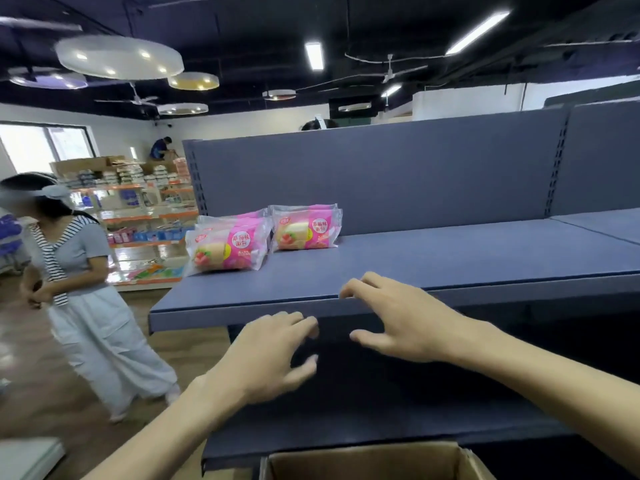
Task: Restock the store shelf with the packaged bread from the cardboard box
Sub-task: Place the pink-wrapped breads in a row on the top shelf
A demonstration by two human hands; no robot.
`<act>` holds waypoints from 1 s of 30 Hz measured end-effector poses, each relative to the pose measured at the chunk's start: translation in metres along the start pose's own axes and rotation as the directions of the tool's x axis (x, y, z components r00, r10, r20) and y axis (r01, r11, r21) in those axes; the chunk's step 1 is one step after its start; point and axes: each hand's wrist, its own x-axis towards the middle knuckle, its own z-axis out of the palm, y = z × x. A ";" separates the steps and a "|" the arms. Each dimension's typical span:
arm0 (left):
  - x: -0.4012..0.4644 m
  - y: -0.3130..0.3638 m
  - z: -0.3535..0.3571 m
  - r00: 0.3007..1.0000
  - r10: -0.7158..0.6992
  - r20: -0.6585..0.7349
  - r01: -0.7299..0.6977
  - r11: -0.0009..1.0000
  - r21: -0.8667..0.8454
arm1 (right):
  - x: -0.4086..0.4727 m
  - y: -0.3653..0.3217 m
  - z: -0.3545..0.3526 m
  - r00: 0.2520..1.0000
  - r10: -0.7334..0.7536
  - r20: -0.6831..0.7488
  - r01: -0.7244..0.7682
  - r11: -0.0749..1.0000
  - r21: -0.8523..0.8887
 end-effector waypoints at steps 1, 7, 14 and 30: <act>-0.002 0.003 0.007 0.999 0.002 0.036 -0.002 1.000 -0.001 | -0.006 0.000 0.007 1.000 -0.007 0.012 0.007 1.000 0.018; -0.017 0.020 0.068 0.987 -0.011 0.159 0.018 0.999 -0.048 | -0.040 0.009 0.064 0.991 0.046 0.125 -0.056 0.996 0.074; -0.067 0.045 0.159 0.899 -0.112 0.423 0.158 0.984 -0.076 | -0.097 0.022 0.158 0.922 0.212 0.323 -0.267 0.954 0.137; -0.124 0.081 0.308 0.538 -0.222 0.813 0.391 0.920 -0.007 | -0.172 0.018 0.310 0.589 0.379 0.714 -0.628 0.770 0.110</act>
